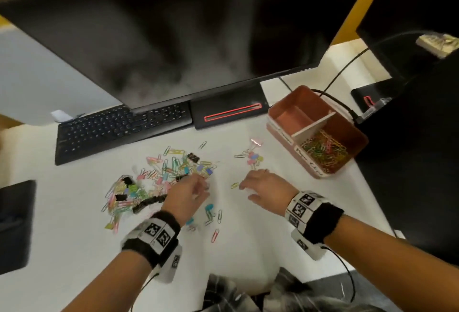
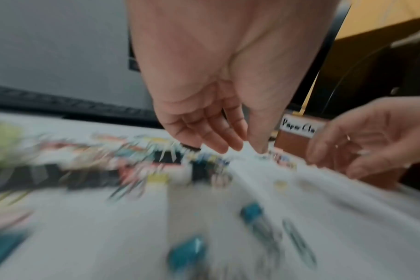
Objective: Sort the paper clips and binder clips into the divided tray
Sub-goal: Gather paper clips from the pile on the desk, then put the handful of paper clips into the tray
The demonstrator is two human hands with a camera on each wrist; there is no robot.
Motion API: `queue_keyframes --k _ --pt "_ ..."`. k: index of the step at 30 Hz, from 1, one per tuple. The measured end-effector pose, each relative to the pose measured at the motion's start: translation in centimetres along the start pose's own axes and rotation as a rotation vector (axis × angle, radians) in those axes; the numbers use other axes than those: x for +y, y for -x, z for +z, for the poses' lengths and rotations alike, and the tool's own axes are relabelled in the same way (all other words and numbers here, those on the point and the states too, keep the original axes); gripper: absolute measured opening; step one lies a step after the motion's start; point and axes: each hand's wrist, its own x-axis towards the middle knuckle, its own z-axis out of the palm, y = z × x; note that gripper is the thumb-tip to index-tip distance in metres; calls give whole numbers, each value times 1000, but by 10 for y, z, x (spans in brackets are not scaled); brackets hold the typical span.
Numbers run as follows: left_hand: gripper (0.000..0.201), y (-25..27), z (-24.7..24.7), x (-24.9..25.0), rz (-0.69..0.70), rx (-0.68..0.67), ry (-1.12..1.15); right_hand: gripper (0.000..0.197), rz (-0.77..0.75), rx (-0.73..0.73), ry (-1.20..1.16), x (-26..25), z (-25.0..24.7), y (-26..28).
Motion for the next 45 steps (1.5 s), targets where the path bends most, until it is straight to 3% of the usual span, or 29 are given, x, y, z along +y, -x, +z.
queue_keyframes --k 3,7,11,17,20,23,29,37,42,45 --pt "22 26 24 -27 -105 -71 -98 41 -15 -96 47 -13 20 -19" --pt "35 38 47 -32 -137 -48 -230 35 58 -68 -23 -18 31 -37" --pt "22 33 54 -27 -148 4 -319 29 145 -92 -40 -20 36 -40" --pt "15 26 54 -30 -116 -23 -328 28 190 -67 -101 -21 38 -35" --pt "16 27 48 -33 -94 -15 -349 18 134 -83 -91 -27 37 -31" --pt "14 30 38 -41 -78 52 -191 14 23 -122 -81 -39 40 -30" --pt "27 28 46 -36 -107 19 -113 28 -86 -256 126 -57 49 -39" --pt "14 8 58 -16 -102 11 -231 25 23 -177 165 -45 43 -32" --pt "11 4 55 -19 -49 -8 -283 18 123 -220 13 -27 28 -24" --pt "7 4 53 -21 33 20 -326 27 189 -71 -54 -17 10 -37"
